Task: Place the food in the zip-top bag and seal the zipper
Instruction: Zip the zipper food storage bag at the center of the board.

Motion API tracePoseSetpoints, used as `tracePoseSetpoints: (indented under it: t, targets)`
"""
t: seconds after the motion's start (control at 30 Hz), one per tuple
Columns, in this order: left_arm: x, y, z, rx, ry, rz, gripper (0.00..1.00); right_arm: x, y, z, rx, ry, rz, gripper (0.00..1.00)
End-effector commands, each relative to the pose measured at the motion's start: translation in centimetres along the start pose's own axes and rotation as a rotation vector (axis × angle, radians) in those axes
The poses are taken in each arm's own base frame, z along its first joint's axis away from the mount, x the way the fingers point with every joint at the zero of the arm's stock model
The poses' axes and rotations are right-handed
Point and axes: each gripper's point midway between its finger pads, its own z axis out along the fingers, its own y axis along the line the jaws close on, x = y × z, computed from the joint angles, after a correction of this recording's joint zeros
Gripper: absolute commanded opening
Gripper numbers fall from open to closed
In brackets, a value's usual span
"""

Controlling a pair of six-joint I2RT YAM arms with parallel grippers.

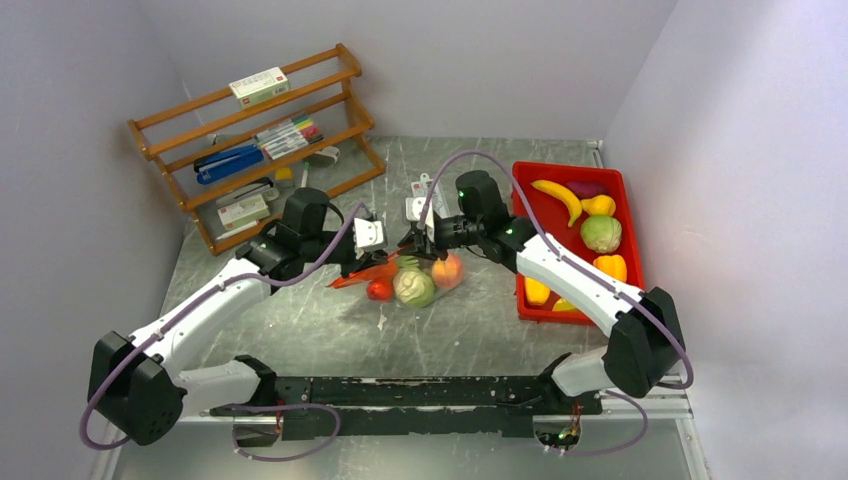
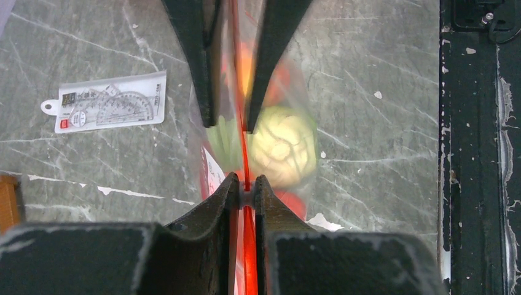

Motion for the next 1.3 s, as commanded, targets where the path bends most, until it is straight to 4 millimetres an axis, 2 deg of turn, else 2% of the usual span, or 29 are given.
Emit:
tracePoseSetpoints:
  t: [0.0, 0.03, 0.07, 0.3, 0.7, 0.9, 1.27]
  targets:
    - [-1.2, -0.1, -0.7, 0.001, -0.038, 0.034, 0.07, -0.5, -0.8, -0.1, 0.011, 0.015, -0.022, 0.1]
    - [-1.3, -0.1, -0.7, -0.001, -0.039, 0.034, 0.07, -0.5, -0.9, -0.1, 0.017, 0.019, -0.025, 0.03]
    - [-1.3, -0.1, -0.7, -0.003, -0.04, 0.035, 0.07, -0.6, -1.0, -0.2, 0.024, 0.022, -0.029, 0.0]
    - [-1.3, 0.1, -1.0, -0.017, -0.027, 0.036, 0.07, -1.2, -2.3, -1.8, 0.08, 0.01, -0.045, 0.0]
    - [-2.9, 0.5, -2.1, -0.048, -0.035, 0.04, 0.07, -2.6, -4.0, -4.8, 0.164, -0.033, -0.05, 0.0]
    - [-2.8, 0.7, -2.7, -0.087, -0.02, 0.015, 0.07, -3.1, -5.1, -5.7, 0.215, -0.038, -0.039, 0.0]
    - [-3.4, 0.0, -4.1, -0.094, -0.004, 0.002, 0.07, -3.3, -5.9, -6.7, 0.291, -0.048, -0.025, 0.0]
